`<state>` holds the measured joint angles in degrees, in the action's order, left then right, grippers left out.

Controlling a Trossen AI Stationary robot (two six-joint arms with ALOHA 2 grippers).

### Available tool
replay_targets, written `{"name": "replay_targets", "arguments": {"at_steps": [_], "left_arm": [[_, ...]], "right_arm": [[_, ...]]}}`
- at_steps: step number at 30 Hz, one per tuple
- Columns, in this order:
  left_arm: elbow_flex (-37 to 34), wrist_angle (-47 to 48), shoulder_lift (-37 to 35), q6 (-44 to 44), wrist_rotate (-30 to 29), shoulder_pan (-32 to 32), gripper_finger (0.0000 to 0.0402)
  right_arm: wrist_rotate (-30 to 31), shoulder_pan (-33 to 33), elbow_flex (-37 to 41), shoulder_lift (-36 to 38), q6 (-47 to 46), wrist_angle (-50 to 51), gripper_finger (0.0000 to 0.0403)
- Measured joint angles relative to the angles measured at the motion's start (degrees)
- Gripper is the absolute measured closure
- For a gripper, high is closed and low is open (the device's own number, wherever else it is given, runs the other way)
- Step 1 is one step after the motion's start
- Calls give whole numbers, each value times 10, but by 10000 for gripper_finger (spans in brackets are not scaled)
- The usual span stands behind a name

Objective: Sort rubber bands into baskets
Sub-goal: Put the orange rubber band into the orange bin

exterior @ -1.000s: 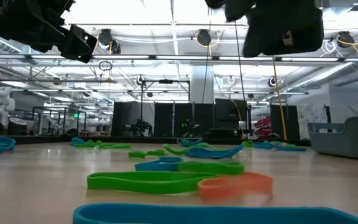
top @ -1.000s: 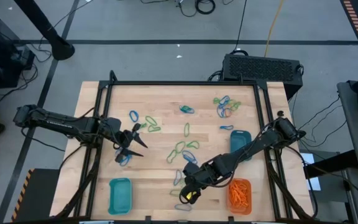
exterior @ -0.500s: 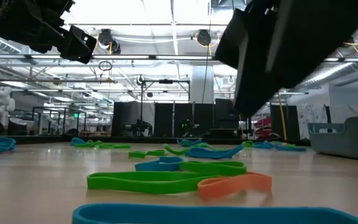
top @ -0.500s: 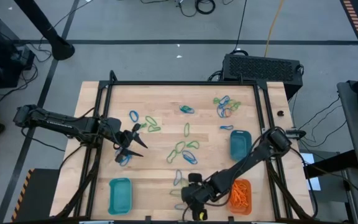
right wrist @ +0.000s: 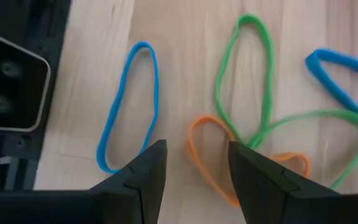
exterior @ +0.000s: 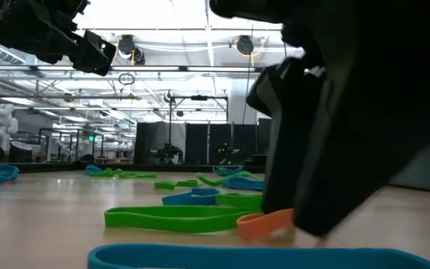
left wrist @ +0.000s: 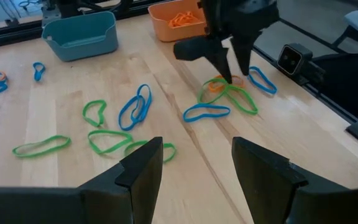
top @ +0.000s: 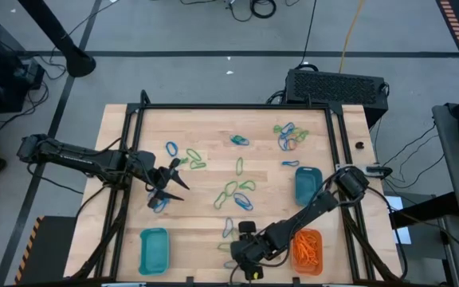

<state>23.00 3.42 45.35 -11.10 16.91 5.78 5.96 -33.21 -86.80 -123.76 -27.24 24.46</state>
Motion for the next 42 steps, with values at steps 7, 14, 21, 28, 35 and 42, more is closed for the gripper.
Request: {"name": "replay_targets", "arguments": {"at_steps": [7, 14, 21, 28, 35, 42], "left_arm": [[0, 35, 11, 47, -103, 0, 201], [0, 37, 50, 78, -115, 0, 201], [0, 33, 80, 108, -132, 0, 201], [0, 44, 70, 133, -137, 2, 201], [0, 58, 51, 137, -141, 19, 201], [0, 64, 27, 138, -144, 28, 201]], "right_arm": [[-1, 0, 0, 1, 10, 2, 270], [-17, -2, 0, 1, 18, 9, 373], [-32, 11, 0, 22, 30, 12, 400], [-38, 28, 0, 100, 16, 57, 402], [-66, 22, 0, 179, -79, 197, 403], [-158, -15, 0, 215, -243, 358, 403]]}}
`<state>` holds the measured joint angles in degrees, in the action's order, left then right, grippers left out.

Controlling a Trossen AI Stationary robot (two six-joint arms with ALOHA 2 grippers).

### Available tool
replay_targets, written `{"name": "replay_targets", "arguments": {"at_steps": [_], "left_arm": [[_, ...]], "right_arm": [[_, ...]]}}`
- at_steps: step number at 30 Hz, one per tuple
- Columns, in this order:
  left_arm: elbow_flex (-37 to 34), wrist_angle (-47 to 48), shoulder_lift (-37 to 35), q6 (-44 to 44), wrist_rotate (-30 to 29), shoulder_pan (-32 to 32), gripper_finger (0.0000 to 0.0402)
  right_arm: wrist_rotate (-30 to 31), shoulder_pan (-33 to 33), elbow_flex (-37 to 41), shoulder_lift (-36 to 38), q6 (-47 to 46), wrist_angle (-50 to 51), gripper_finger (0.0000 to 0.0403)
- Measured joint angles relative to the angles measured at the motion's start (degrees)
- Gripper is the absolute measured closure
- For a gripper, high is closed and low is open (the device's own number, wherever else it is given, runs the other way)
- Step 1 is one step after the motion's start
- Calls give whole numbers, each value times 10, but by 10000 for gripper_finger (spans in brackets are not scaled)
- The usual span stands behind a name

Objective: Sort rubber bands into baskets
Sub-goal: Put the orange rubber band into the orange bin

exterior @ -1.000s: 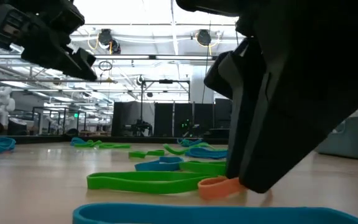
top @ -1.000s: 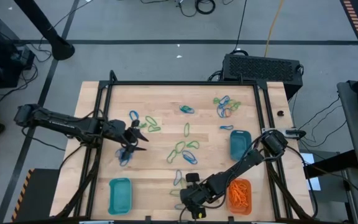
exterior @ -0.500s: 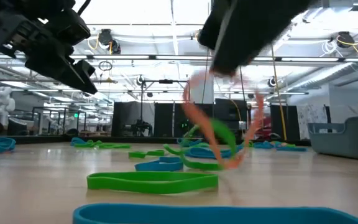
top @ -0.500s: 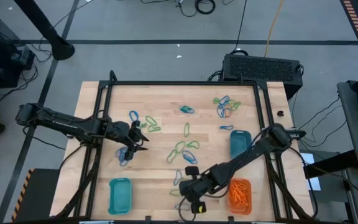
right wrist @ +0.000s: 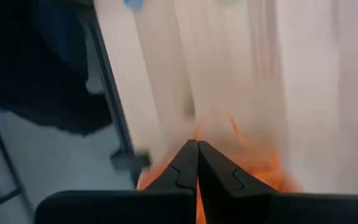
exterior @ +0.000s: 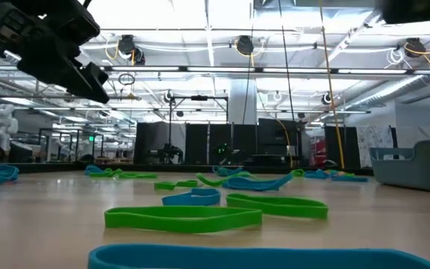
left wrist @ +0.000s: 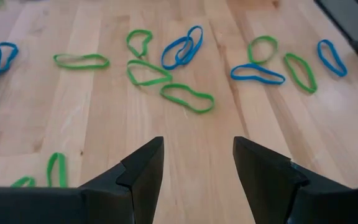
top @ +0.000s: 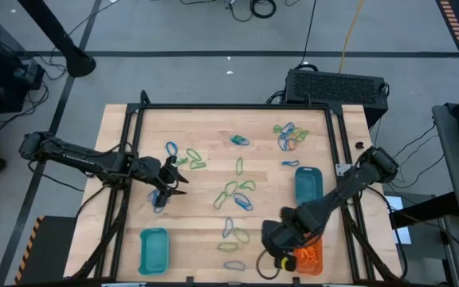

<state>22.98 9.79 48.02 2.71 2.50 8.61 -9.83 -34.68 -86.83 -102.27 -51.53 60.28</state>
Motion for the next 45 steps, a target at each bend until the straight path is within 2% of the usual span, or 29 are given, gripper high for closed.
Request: {"name": "replay_targets", "arguments": {"at_steps": [5, 9, 15, 27, 35, 45], "left_arm": [[0, 7, -11, 5, -1, 1, 201], [0, 10, -11, 14, -34, 1, 201], [0, 20, -11, 30, -56, 1, 201], [0, 28, -11, 40, -62, 1, 201], [0, 31, -11, 34, -62, 1, 201], [0, 32, -11, 30, -62, 1, 201]], "right_arm": [[-10, -45, 0, 1, -50, 39, 403], [-6, -70, 0, 0, -85, 50, 402], [32, -99, 5, 0, -100, 71, 402], [37, -104, 89, 0, -120, 51, 402], [35, -104, 95, 0, -139, 52, 401], [35, -104, 95, 0, -167, 61, 358]]}}
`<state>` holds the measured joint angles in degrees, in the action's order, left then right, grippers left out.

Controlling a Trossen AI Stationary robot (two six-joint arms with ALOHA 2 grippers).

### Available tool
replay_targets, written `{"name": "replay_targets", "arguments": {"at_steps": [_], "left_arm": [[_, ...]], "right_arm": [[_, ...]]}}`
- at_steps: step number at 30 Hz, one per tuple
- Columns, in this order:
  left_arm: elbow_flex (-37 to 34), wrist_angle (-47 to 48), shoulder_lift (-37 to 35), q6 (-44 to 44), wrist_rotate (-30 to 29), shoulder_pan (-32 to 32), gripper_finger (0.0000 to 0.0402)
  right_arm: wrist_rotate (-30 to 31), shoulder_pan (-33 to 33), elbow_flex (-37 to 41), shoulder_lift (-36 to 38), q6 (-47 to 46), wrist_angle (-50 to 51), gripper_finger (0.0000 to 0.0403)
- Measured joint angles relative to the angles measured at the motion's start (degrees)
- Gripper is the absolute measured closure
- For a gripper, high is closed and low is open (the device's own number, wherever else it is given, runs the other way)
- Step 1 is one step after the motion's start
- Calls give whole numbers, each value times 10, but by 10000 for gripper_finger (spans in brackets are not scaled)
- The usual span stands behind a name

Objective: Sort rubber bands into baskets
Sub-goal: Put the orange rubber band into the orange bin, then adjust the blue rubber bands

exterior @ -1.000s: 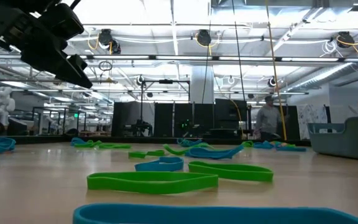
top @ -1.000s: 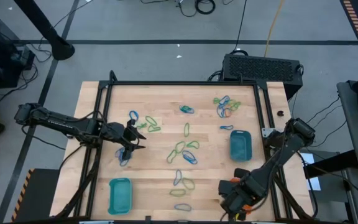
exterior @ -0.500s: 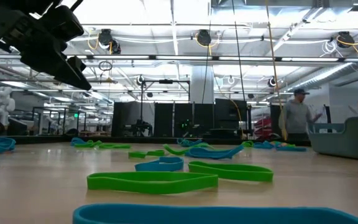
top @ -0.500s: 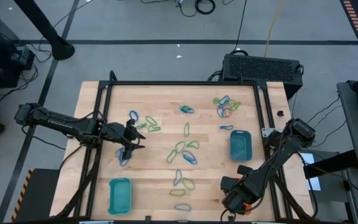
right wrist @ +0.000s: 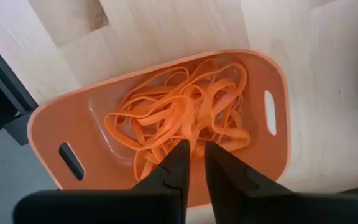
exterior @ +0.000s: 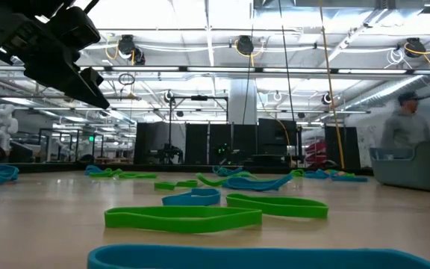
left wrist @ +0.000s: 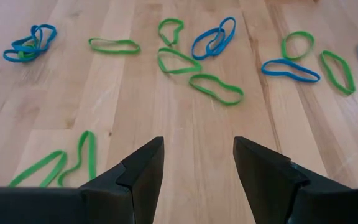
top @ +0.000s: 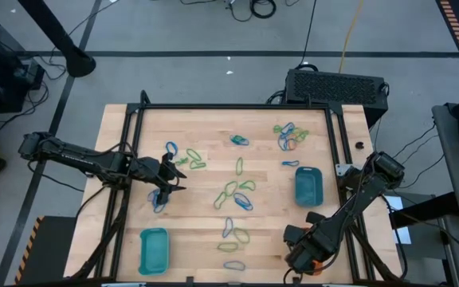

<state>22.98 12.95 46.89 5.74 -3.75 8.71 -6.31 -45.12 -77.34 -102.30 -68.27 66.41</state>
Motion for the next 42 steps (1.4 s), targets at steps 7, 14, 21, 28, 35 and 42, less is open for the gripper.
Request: {"name": "replay_targets", "arguments": {"at_steps": [7, 14, 21, 28, 35, 42], "left_arm": [[0, 0, 0, 0, 0, 0, 201], [0, 15, 0, 91, -76, 0, 201], [0, 47, 0, 199, -42, 2, 201], [29, 233, 0, 350, -24, 33, 201], [35, 334, 7, 503, -9, 87, 201], [35, 370, 44, 583, 5, 137, 201]], "right_arm": [[0, 1, 0, 0, 37, -3, 324], [3, 4, 0, 7, 54, -2, 334], [101, 9, 0, 77, 58, -9, 356], [358, 22, 0, 158, 151, -66, 368], [515, 65, -1, 157, 247, -121, 377], [504, 130, 52, 143, 368, -267, 385]]}}
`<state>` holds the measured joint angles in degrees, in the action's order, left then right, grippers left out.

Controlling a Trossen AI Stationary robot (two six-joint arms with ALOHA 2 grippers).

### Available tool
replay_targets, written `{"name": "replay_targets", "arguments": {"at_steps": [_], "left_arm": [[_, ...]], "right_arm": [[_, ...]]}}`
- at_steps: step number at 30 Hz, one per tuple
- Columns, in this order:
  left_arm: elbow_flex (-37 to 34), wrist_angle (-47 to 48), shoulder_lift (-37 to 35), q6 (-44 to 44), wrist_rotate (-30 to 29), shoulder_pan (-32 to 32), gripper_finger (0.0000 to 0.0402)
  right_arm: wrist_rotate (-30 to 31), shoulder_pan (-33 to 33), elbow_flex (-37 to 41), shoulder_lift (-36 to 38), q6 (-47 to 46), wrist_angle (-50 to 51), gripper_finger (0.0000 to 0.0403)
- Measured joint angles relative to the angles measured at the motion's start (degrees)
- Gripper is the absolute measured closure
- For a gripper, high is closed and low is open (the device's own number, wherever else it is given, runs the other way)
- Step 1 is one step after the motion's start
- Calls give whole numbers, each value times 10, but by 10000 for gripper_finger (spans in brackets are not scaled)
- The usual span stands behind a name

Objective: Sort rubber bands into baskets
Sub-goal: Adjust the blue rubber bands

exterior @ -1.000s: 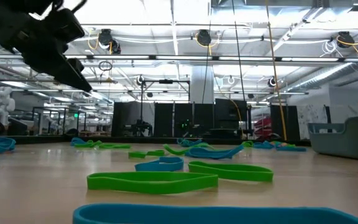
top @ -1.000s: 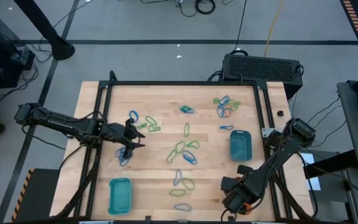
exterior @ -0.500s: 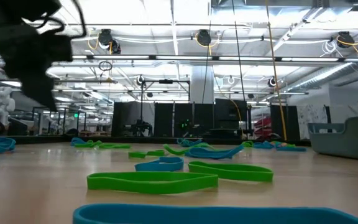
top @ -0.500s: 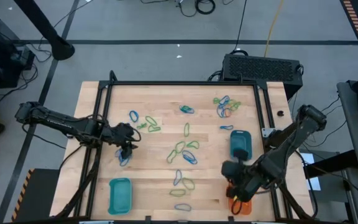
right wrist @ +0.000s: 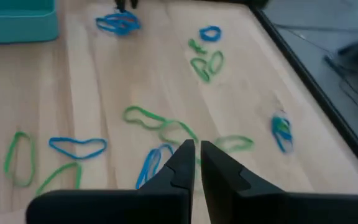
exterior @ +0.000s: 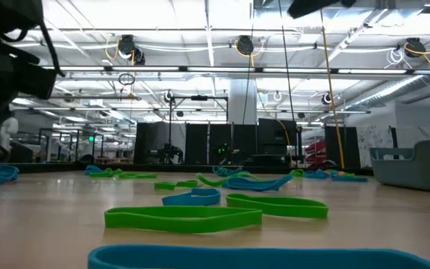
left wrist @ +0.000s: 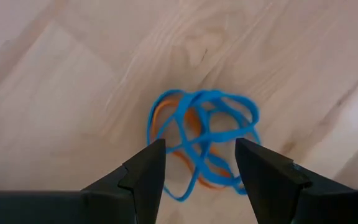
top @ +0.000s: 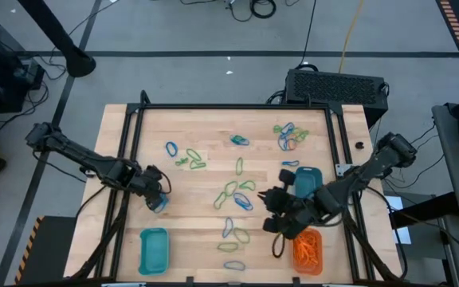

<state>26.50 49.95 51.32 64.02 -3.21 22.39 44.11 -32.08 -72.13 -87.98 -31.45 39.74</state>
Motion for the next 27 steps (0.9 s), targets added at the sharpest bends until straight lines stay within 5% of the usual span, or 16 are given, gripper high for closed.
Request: {"name": "replay_targets", "arguments": {"at_steps": [11, 21, 27], "left_arm": [[0, -2, 92, 3, -1, 24, 201], [-2, -65, 162, -29, -13, 33, 209], [-2, -60, 185, -39, -20, 37, 275]], "right_arm": [[-196, 109, 143, 14, 254, -404, 385], [-237, 149, 161, 14, 263, -446, 385], [-237, 149, 160, 14, 264, -452, 385]]}}
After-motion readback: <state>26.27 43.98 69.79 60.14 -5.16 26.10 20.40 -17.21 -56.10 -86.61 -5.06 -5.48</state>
